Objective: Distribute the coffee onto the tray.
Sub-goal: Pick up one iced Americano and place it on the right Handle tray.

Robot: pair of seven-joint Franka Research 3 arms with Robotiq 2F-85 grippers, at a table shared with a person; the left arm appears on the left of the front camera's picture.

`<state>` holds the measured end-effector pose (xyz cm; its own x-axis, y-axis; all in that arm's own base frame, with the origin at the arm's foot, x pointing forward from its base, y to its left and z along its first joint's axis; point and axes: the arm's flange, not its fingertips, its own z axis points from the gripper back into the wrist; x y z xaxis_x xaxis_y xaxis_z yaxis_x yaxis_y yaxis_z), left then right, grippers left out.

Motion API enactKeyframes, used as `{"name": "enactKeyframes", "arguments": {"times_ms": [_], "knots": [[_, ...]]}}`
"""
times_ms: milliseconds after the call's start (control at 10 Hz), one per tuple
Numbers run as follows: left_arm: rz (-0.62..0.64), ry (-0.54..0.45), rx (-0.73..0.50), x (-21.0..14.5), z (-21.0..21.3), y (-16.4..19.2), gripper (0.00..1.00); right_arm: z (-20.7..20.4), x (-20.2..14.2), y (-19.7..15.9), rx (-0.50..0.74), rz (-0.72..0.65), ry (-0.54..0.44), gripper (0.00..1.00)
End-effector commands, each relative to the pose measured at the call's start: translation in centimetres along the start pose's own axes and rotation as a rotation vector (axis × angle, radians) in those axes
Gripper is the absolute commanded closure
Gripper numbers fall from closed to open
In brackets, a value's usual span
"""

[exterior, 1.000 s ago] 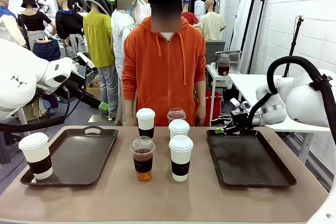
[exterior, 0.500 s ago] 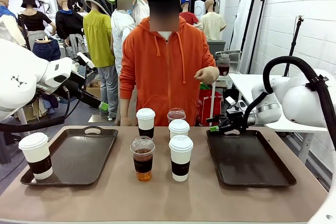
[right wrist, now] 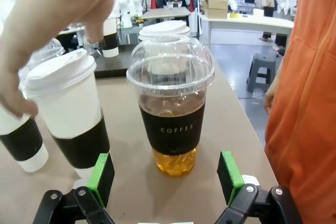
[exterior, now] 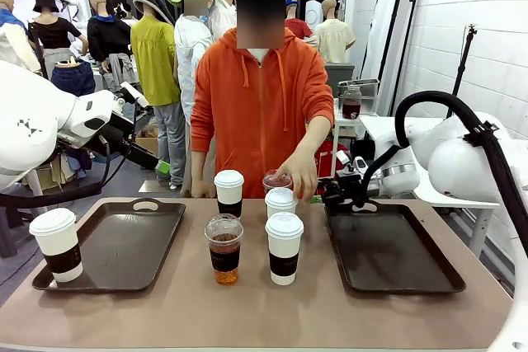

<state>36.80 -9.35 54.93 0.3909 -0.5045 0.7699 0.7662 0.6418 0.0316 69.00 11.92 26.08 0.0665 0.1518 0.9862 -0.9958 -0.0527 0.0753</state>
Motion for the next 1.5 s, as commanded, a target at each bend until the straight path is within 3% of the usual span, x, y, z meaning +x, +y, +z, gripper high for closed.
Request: {"name": "enactKeyframes", "arguments": {"times_ms": [0, 200, 700, 1400], "knots": [[0.005, -0.006, -0.008, -0.2, -0.1, 0.2, 0.0, -1.6, -0.1, -1.2, 0.004, -0.028, -0.01, 0.0], [0.005, -0.006, -0.008, -0.2, -0.1, 0.2, 0.0, -1.6, -0.3, -1.1, 0.004, -0.029, 0.002, 0.0], [0.005, -0.006, -0.008, -0.2, -0.1, 0.2, 0.0, 4.7, -0.6, 0.6, -0.096, -0.019, -0.024, 0.0], [0.005, -0.006, -0.008, -0.2, -0.1, 0.2, 0.0, 12.7, -1.2, 3.0, -0.066, -0.025, 0.0, 0.0]]}}
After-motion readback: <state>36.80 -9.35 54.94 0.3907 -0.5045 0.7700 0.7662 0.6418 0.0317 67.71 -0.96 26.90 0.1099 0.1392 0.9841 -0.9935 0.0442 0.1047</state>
